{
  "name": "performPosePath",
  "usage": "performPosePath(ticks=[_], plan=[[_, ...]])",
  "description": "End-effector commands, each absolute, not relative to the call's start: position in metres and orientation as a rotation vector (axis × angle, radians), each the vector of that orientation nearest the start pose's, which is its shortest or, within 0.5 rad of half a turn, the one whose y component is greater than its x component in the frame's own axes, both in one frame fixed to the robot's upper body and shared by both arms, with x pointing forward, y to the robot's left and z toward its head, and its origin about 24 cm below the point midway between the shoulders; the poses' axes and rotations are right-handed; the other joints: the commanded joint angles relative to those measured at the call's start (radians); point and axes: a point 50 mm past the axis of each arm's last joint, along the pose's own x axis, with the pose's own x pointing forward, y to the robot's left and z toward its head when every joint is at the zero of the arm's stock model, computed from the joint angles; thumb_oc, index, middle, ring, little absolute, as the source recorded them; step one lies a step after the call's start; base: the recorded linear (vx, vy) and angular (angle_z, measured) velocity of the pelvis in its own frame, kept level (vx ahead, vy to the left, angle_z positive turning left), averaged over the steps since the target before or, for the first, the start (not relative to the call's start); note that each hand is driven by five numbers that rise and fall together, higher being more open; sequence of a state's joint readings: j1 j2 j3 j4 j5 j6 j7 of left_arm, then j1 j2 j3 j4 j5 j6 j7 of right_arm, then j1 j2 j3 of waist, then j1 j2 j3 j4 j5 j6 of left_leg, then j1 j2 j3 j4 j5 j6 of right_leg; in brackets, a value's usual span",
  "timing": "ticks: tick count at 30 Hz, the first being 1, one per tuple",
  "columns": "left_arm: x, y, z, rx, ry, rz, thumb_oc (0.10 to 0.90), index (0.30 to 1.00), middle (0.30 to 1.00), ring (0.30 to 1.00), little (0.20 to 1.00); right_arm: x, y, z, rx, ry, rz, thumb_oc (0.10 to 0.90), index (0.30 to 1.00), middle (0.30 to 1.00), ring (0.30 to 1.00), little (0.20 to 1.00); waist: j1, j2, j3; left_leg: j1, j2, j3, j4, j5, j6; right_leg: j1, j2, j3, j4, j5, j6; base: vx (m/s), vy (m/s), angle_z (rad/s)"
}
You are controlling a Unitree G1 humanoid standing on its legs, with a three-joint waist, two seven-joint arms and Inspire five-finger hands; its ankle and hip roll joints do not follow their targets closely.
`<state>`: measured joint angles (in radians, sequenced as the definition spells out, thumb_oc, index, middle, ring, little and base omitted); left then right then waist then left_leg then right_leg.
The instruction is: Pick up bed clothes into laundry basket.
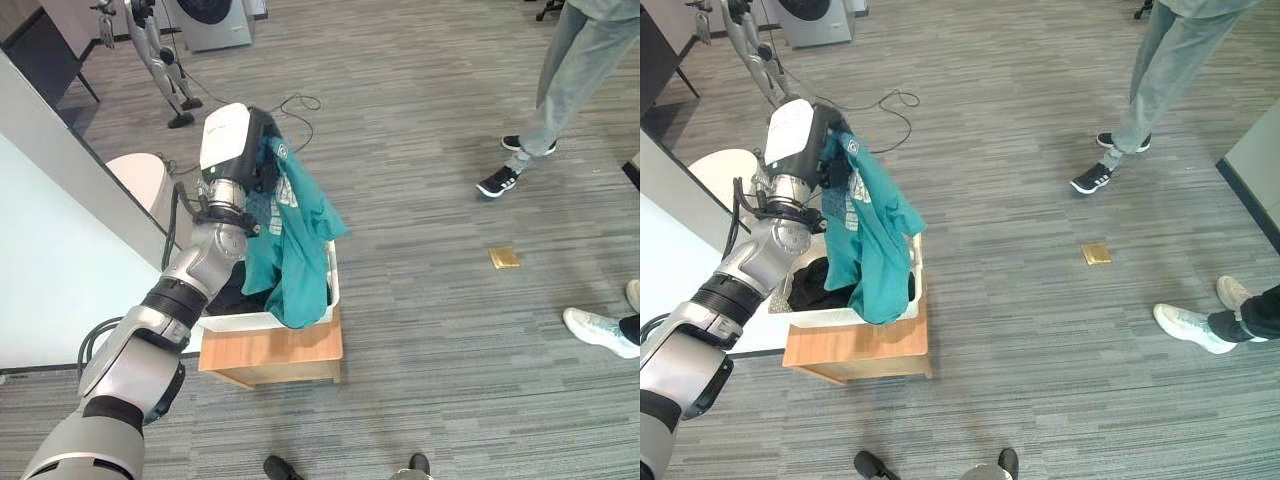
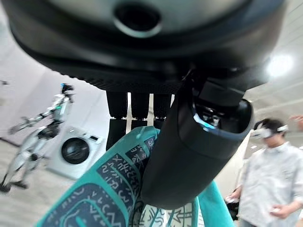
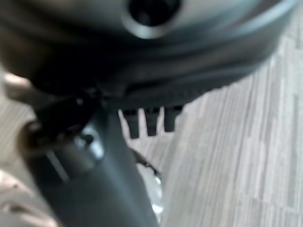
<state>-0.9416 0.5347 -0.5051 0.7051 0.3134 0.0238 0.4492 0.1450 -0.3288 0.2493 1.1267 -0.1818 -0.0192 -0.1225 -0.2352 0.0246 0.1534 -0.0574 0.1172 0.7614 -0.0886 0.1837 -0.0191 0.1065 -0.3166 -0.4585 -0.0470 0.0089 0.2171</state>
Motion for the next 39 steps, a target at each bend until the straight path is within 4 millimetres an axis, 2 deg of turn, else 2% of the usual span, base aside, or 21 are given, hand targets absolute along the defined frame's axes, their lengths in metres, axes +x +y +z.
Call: performPosePath(ticks=[1, 6, 8, 16, 20, 21, 22, 23, 25, 27, 28, 29, 30, 31, 32, 33, 34, 35, 37, 38, 39], plan=[[0.391, 0.207, 0.27, 0.873, -0.605, 0.538, 0.8, 0.9, 0.9, 0.9, 0.9, 0.057, -0.274, -0.151, -0.696, 1.222, 0.003, 0.8, 0.9, 0.9, 0.9, 0.9, 0.027, 0.026, 0.058, 0.118, 0.086, -0.029, 0.01, -0.18, -0.078, -0.042, 0.028, -0.019, -0.027, 0.012, 0.021, -0.09, 0.004, -0.03], [0.381, 0.214, 0.264, 0.656, -0.639, 0.543, 0.8, 0.9, 0.9, 0.9, 0.9, 0.055, -0.273, -0.151, -0.696, 1.214, 0.014, 0.8, 0.9, 0.9, 0.9, 0.9, 0.031, 0.024, 0.076, 0.098, 0.092, -0.035, 0.009, -0.177, -0.082, -0.056, 0.021, -0.024, -0.027, 0.016, 0.022, -0.04, -0.001, -0.01], [0.377, 0.205, 0.264, 0.519, -0.673, 0.498, 0.8, 0.9, 0.9, 0.9, 0.9, 0.055, -0.272, -0.151, -0.692, 1.208, 0.014, 0.8, 0.9, 0.9, 0.9, 0.9, 0.039, 0.022, 0.072, 0.093, 0.094, -0.044, 0.009, -0.175, -0.084, -0.051, 0.017, -0.038, -0.028, 0.017, 0.023, 0.01, -0.016, 0.05], [0.355, 0.151, 0.287, 0.63, -0.933, 0.366, 0.8, 0.9, 0.9, 0.9, 0.9, 0.064, -0.267, -0.149, -0.721, 1.159, 0.078, 0.8, 0.9, 0.9, 0.9, 0.9, 0.078, 0.007, 0.027, 0.109, 0.078, -0.085, 0.006, -0.194, -0.075, 0.006, 0.026, -0.065, -0.027, 0.008, 0.024, 0.04, -0.005, 0.13], [0.338, 0.135, 0.29, 0.567, -1.024, 0.299, 0.8, 0.9, 0.9, 0.9, 0.9, 0.12, -0.256, -0.135, -0.703, 0.968, 0.088, 0.8, 0.9, 0.9, 0.9, 0.9, 0.121, -0.003, 0.015, 0.125, 0.072, -0.12, 0.006, -0.198, -0.07, 0.05, 0.046, -0.09, -0.013, -0.011, 0.009, 0.03, -0.013, 0.19], [0.338, 0.135, 0.29, 0.567, -1.024, 0.3, 0.8, 0.9, 0.9, 0.9, 0.9, 0.12, -0.256, -0.135, -0.704, 0.968, 0.089, 0.8, 0.9, 0.9, 0.9, 0.9, 0.12, -0.003, 0.015, 0.125, 0.072, -0.121, 0.006, -0.198, -0.07, 0.05, 0.046, -0.09, -0.012, -0.011, 0.009, -0.01, -0.009, 0.23], [0.33, 0.13, 0.285, 0.533, -1.041, 0.258, 0.8, 0.9, 0.9, 0.9, 0.9, 0.149, -0.245, -0.125, -0.682, 0.856, 0.103, 0.8, 0.9, 0.9, 0.9, 0.9, 0.143, -0.007, 0.014, 0.127, 0.071, -0.136, 0.005, -0.198, -0.067, 0.057, 0.05, -0.098, 0.005, -0.023, 0.005, -0.06, -0.014, 0.51], [0.318, 0.122, 0.276, 0.49, -1.058, 0.197, 0.8, 0.9, 0.9, 0.9, 0.9, 0.187, -0.228, -0.106, -0.638, 0.71, 0.109, 0.8, 0.9, 0.9, 0.9, 0.9, 0.178, -0.013, 0.015, 0.124, 0.068, -0.14, 0.001, -0.179, -0.056, 0.052, 0.054, -0.118, 0.04, -0.03, -0.012, -0.06, -0.023, 0.57], [0.306, 0.115, 0.262, 0.423, -1.048, 0.126, 0.8, 0.9, 0.9, 0.9, 0.9, 0.234, -0.207, -0.074, -0.648, 0.504, 0.136, 0.8, 0.9, 0.9, 0.9, 0.9, 0.241, -0.016, 0.016, 0.117, 0.065, -0.188, 0.001, -0.175, -0.052, 0.052, 0.073, -0.124, 0.102, -0.07, -0.025, -0.01, -0.029, 0.64], [0.296, 0.112, 0.249, 0.366, -1.031, 0.082, 0.8, 0.9, 0.9, 0.9, 0.9, 0.278, -0.206, -0.026, -0.669, 0.287, 0.085, 0.8, 0.9, 0.9, 0.9, 0.9, 0.274, -0.011, 0.02, 0.1, 0.066, -0.265, 0.001, -0.168, -0.049, 0.006, 0.136, -0.041, 0.194, -0.133, -0.036, 0.13, 0.031, 0.94], [0.296, 0.129, 0.246, 0.371, -1.012, 0.141, 0.8, 0.9, 0.9, 0.9, 0.9, 0.291, -0.202, 0.021, -0.587, 0.094, 0.063, 0.8, 0.9, 0.9, 0.9, 0.9, 0.249, -0.016, 0.026, 0.103, 0.065, -0.284, 0.001, -0.167, -0.051, -0.015, 0.17, 0.042, 0.222, -0.169, -0.041, 0.14, 0.115, 1.28], [0.294, 0.151, 0.239, 0.389, -0.989, 0.223, 0.8, 0.9, 0.9, 0.9, 0.9, 0.259, -0.204, 0.019, -0.58, 0.045, 0.122, 0.8, 0.9, 0.9, 0.9, 0.9, 0.205, -0.016, 0.038, 0.106, 0.061, -0.297, 0.001, -0.166, -0.05, -0.04, 0.215, 0.155, 0.249, -0.197, -0.054, 0.04, 0.114, 1.04], [0.291, 0.16, 0.225, 0.392, -0.937, 0.252, 0.8, 0.9, 0.9, 0.9, 0.9, 0.25, -0.202, 0.037, -0.601, -0.057, 0.123, 0.8, 0.9, 0.9, 0.9, 0.9, 0.192, -0.012, 0.036, 0.091, 0.058, -0.333, 0.001, -0.147, -0.045, -0.045, 0.276, 0.26, 0.233, -0.212, -0.076, 0.02, 0.075, 1.7], [0.287, 0.171, 0.205, 0.402, -0.867, 0.275, 0.8, 0.9, 0.9, 0.9, 0.9, 0.242, -0.214, 0.032, -0.601, -0.032, 0.095, 0.8, 0.9, 0.9, 0.9, 0.9, 0.193, -0.015, 0.032, 0.072, 0.041, -0.4, 0.001, -0.141, -0.047, -0.026, 0.311, 0.34, 0.205, -0.231, -0.096, -0.09, 0.026, 1.76], [0.272, 0.192, 0.19, 0.381, -0.826, 0.367, 0.8, 0.9, 0.9, 0.9, 0.9, 0.209, -0.216, 0.043, -0.617, -0.101, 0.077, 0.8, 0.9, 0.9, 0.9, 0.9, 0.186, -0.02, 0.039, 0.058, 0.032, -0.425, 0.001, -0.126, -0.046, 0.0, 0.321, 0.381, 0.174, -0.217, -0.112, -0.08, 0.007, 2.19], [0.273, 0.196, 0.175, 0.392, -0.758, 0.374, 0.8, 0.9, 0.9, 0.9, 0.9, 0.201, -0.209, 0.031, -0.626, -0.04, 0.145, 0.8, 0.9, 0.9, 0.9, 0.9, 0.193, -0.024, 0.027, 0.049, 0.027, -0.439, 0.001, -0.122, -0.051, 0.033, 0.321, 0.387, 0.134, -0.219, -0.124, -0.07, -0.003, 1.75], [0.273, 0.196, 0.175, 0.392, -0.757, 0.373, 0.8, 0.9, 0.9, 0.9, 0.9, 0.201, -0.209, 0.031, -0.626, -0.039, 0.145, 0.8, 0.9, 0.9, 0.9, 0.9, 0.19, -0.028, 0.026, 0.055, 0.02, -0.442, 0.001, -0.133, -0.052, 0.04, 0.316, 0.385, 0.133, -0.229, -0.121, -0.12, -0.094, 1.69], [0.263, 0.222, 0.155, 0.503, -0.659, 0.426, 0.8, 0.9, 0.9, 0.9, 0.9, 0.211, -0.196, 0.035, -0.631, -0.075, 0.193, 0.8, 0.9, 0.9, 0.9, 0.9, 0.255, -0.024, 0.008, 0.032, 0.032, -0.472, 0.001, -0.097, -0.08, 0.085, 0.289, 0.281, 0.069, -0.195, -0.125, -0.15, -0.121, 1.07], [0.249, 0.236, 0.14, 0.502, -0.596, 0.482, 0.8, 0.9, 0.9, 0.9, 0.9, 0.212, -0.183, 0.029, -0.634, -0.072, 0.225, 0.8, 0.9, 0.9, 0.9, 0.9, 0.305, -0.029, -0.01, 0.011, 0.05, -0.496, 0.001, -0.068, -0.107, 0.116, 0.291, 0.249, 0.006, -0.179, -0.124, -0.17, -0.131, 0.33], [0.248, 0.237, 0.14, 0.503, -0.594, 0.482, 0.8, 0.9, 0.9, 0.9, 0.9, 0.211, -0.183, 0.029, -0.633, -0.071, 0.227, 0.8, 0.9, 0.9, 0.9, 0.9, 0.301, -0.032, -0.011, 0.013, 0.047, -0.498, 0.001, -0.072, -0.108, 0.122, 0.289, 0.246, 0.001, -0.181, -0.123, -0.17, -0.092, 0.89], [0.235, 0.25, 0.12, 0.484, -0.51, 0.549, 0.8, 0.9, 0.9, 0.9, 0.9, 0.209, -0.177, 0.032, -0.639, -0.09, 0.252, 0.8, 0.9, 0.9, 0.9, 0.9, 0.343, -0.029, -0.017, -0.011, 0.062, -0.528, 0.001, -0.044, -0.128, 0.14, 0.291, 0.23, -0.04, -0.173, -0.122, -0.2, -0.06, 1.07]])
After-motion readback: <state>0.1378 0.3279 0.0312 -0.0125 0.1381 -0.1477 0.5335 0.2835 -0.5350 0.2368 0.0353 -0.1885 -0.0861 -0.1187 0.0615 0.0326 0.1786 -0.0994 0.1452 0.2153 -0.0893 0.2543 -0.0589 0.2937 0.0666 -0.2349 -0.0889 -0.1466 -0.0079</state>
